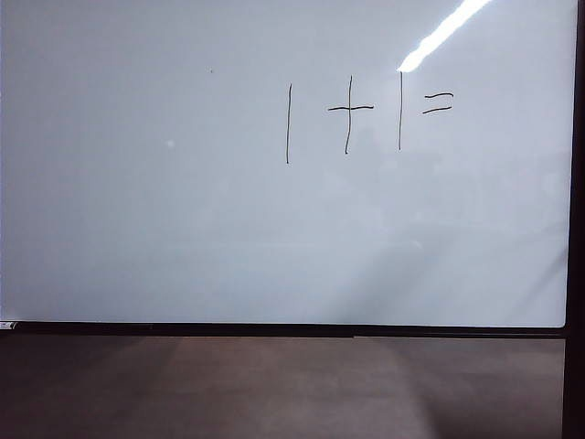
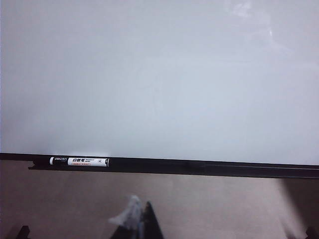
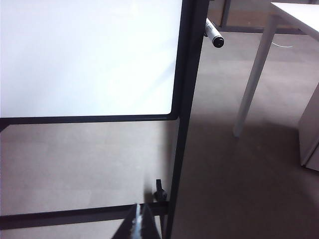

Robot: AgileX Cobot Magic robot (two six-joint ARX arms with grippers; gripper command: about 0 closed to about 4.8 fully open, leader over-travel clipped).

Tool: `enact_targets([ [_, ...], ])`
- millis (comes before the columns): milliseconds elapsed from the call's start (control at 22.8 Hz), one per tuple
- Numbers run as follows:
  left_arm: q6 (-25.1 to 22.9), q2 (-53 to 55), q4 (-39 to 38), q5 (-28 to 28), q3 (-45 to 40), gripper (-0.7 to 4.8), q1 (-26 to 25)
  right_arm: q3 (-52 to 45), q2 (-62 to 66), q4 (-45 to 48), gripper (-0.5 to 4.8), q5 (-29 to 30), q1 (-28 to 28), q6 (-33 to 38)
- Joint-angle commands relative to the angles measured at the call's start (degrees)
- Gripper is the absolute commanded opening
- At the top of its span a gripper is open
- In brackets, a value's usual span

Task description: Reach to the right to find the marker pen, pick it up, and write the answer to the math problem on the whiteboard.

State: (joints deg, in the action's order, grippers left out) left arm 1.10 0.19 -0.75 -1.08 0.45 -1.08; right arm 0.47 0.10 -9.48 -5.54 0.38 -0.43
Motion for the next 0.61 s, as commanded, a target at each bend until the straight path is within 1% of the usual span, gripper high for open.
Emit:
enact_targets([
  [44, -0.1, 0.0, 0.4, -0.2, 0.0, -0.05, -0.1, -0.1, 0.0, 3.4, -0.01, -0.3, 0.1, 0.6],
  [263, -0.1, 0.0, 0.4, -0.2, 0.0, -0.04, -0.1, -0.1, 0.0, 5.4, -0.01, -0.3, 0.1, 0.9],
  [350, -0.1, 0.0, 0.4, -0.2, 0.0, -0.05, 0.2, -0.1, 0.0, 5.4, -0.01, -0.3, 0.1, 2.5],
  [394, -0.1, 0.0, 0.4, -0.1, 0.0, -0.05, 1.1, -0.1, 0.0, 5.4, -0.01, -0.3, 0.1, 3.7],
  [438, -0.1, 0.0, 0.4, 0.0, 0.0, -0.05, 2.3, -0.1, 0.0, 5.4, -0.01, -0.3, 0.1, 3.9],
  [482, -0.1, 0.0, 0.4, 0.0, 0.0, -0.04, 4.7, -0.1, 0.0, 5.4, -0.01, -0.4, 0.1, 3.9],
  [525, -0.1, 0.0, 0.4, 0.0, 0.0, -0.04, 7.4, -0.1, 0.0, 5.4, -0.01, -0.7, 0.0, 3.9],
  [569, -0.1, 0.0, 0.4, 0.0, 0.0, -0.05, 11.7, -0.1, 0.0, 5.4, -0.01, -2.1, 0.0, 4.2],
  [613, -0.1, 0.0, 0.4, 0.0, 0.0, -0.04, 14.7, -0.1, 0.0, 5.4, -0.01, -3.2, 0.0, 5.6],
])
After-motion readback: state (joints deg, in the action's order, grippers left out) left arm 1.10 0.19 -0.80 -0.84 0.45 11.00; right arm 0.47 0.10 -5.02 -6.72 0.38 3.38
